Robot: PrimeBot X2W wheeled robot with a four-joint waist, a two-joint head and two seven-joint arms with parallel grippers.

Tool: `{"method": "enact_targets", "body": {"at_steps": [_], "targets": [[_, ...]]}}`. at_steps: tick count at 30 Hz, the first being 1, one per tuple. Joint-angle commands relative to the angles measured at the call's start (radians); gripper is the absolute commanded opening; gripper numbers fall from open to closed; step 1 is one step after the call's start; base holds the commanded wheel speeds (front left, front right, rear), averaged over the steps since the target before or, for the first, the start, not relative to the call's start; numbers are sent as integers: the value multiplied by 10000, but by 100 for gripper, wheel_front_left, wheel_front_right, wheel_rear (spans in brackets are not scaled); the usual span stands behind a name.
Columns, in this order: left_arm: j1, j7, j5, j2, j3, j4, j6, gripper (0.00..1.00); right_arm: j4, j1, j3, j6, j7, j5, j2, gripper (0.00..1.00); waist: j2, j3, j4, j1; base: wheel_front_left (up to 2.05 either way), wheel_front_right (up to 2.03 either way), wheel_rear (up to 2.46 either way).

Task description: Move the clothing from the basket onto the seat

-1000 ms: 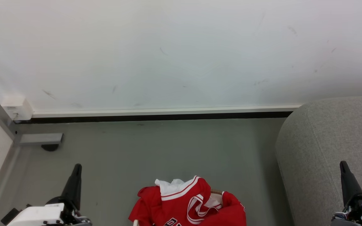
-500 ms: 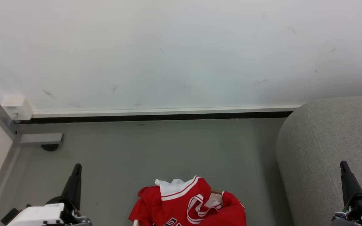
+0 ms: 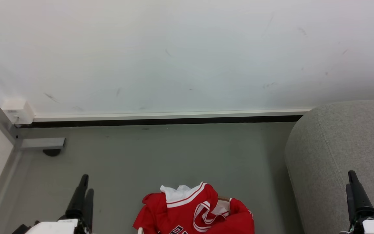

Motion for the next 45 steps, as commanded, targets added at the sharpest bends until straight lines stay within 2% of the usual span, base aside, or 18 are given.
{"method": "enact_targets", "body": {"at_steps": [1, 14, 21, 34, 45], "targets": [[-184, -130, 400, 53, -68, -126, -52, 100, -258, -100, -163, -2, -76, -657, -24, 100, 0, -2, 5, 0, 0, 0, 0], [-33, -704, 3179, 66, -531, -314, 344, 100, -459, 211, -584, -4, -274, -4637, 228, 100, 0, -13, 46, 0, 0, 0, 0], [64, -982, 4793, 73, -822, -339, 516, 100, -474, 317, -776, -6, -371, -6347, 344, 100, 0, -18, 45, 0, 0, 0, 0], [156, -1431, 6719, 86, -1118, -241, 686, 100, -546, 488, -1108, -9, -526, -8816, 614, 100, 0, -32, 62, 0, 0, 0, 0], [208, -1762, 7910, 94, -1328, -150, 772, 100, -614, 624, -1359, -10, -642, -10466, 813, 100, 0, -36, 75, 0, 0, 0, 0]]}}
